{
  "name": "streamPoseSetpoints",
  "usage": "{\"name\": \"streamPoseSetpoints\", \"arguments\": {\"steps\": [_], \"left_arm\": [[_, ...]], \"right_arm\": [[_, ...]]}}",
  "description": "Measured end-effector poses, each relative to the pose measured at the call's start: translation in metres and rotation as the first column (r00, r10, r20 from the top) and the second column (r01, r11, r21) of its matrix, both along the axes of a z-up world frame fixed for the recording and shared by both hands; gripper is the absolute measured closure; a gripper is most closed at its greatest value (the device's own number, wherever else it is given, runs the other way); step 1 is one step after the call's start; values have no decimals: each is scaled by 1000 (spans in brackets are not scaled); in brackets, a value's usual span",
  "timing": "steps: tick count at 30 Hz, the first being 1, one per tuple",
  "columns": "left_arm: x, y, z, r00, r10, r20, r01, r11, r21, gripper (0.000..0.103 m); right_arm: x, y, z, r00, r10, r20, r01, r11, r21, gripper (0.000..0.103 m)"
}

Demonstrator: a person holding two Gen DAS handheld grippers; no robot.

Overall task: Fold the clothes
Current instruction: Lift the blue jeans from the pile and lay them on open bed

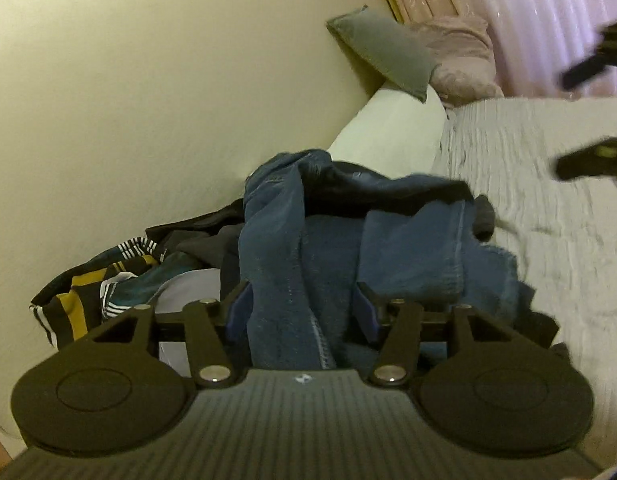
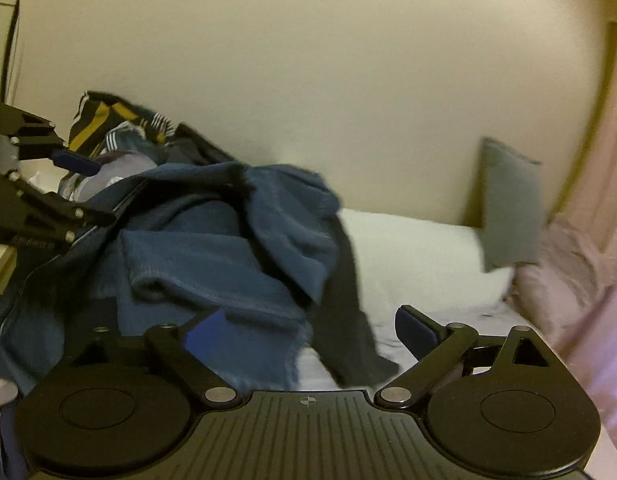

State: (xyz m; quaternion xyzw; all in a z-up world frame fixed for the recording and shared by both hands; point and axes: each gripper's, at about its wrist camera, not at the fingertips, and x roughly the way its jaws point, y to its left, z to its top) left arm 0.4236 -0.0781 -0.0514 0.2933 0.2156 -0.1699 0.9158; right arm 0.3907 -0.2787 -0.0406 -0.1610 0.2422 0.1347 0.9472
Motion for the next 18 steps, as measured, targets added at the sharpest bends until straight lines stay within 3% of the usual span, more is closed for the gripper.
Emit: {"name": "streamPoseSetpoints", "arguments": {"steps": [2, 5, 7, 9, 10, 12, 13, 15, 18], "left_arm": [[9, -1, -5, 1000, -8, -2, 8, 1000, 29, 52], [21, 1, -16, 1000, -17, -26, 18, 999, 50, 62], [28, 4, -22, 999, -16, -35, 19, 998, 61, 63], [33, 6, -28, 999, -14, -36, 17, 997, 76, 65], [34, 6, -28, 999, -11, -35, 14, 997, 82, 66], [36, 6, -29, 999, -4, -40, 7, 996, 89, 81], [38, 6, -29, 999, 4, -45, 0, 996, 86, 87], [37, 8, -25, 999, 15, -42, -12, 997, 72, 96], [18, 12, -13, 1000, 4, 6, -4, 999, 32, 99]], "right_arm": [[34, 17, -4, 999, 41, -10, -42, 999, -8, 9], [85, 44, -15, 994, 104, -41, -105, 994, -38, 9], [118, 59, -26, 988, 135, -71, -141, 987, -80, 10], [145, 73, -39, 982, 158, -100, -172, 975, -143, 31], [153, 77, -44, 982, 157, -105, -173, 970, -171, 50], [170, 86, -55, 982, 154, -114, -176, 958, -227, 77], [174, 87, -58, 982, 150, -112, -173, 956, -238, 97], [177, 87, -58, 985, 140, -99, -161, 954, -251, 101], [159, 72, -34, 994, 104, -15, -105, 971, -217, 102]]}}
